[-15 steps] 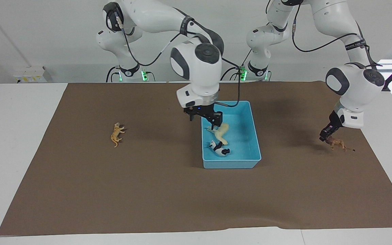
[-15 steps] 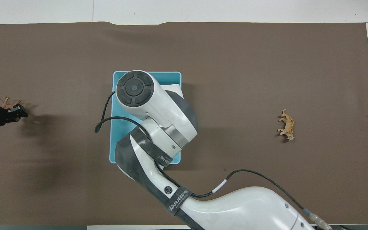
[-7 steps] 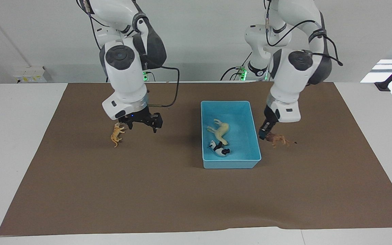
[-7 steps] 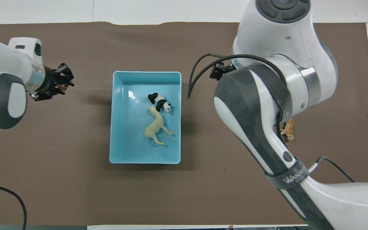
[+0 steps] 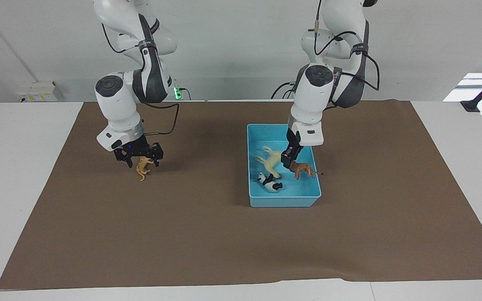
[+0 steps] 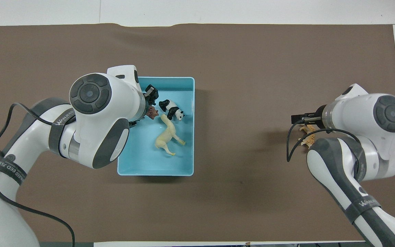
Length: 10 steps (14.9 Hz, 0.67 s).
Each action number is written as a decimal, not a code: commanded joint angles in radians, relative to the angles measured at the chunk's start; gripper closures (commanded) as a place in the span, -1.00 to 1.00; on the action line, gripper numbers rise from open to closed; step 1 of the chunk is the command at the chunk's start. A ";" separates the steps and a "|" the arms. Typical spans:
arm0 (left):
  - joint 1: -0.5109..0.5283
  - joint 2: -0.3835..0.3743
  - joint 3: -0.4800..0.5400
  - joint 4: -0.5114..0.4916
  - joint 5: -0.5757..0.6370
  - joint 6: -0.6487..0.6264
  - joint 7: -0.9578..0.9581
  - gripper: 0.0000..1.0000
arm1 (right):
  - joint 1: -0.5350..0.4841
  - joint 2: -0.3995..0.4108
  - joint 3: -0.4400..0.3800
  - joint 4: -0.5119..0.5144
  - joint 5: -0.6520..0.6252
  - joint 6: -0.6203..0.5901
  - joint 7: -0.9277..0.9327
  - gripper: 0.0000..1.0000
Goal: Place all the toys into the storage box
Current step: 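Grasp the tan dog with the right gripper while the left gripper withdraws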
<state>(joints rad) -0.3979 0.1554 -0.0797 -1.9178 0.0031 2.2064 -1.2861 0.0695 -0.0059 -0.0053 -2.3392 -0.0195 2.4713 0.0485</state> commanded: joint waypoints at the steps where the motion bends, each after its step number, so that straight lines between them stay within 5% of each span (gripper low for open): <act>1: 0.027 -0.033 0.006 -0.029 -0.005 0.022 0.016 -1.00 | -0.023 -0.065 0.018 -0.109 -0.002 0.078 -0.022 -1.00; 7: 0.210 -0.048 0.012 0.026 -0.003 0.003 0.212 -1.00 | -0.097 0.021 0.018 -0.111 0.006 0.207 -0.073 -1.00; 10: 0.301 -0.082 0.017 0.094 0.001 -0.164 0.405 -1.00 | -0.086 0.041 0.019 -0.118 0.036 0.210 -0.047 -1.00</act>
<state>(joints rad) -0.1478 0.1125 -0.0584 -1.8662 0.0039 2.1637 -1.0058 -0.0174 0.0289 -0.0021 -2.4415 -0.0135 2.6563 -0.0016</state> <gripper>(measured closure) 0.000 0.000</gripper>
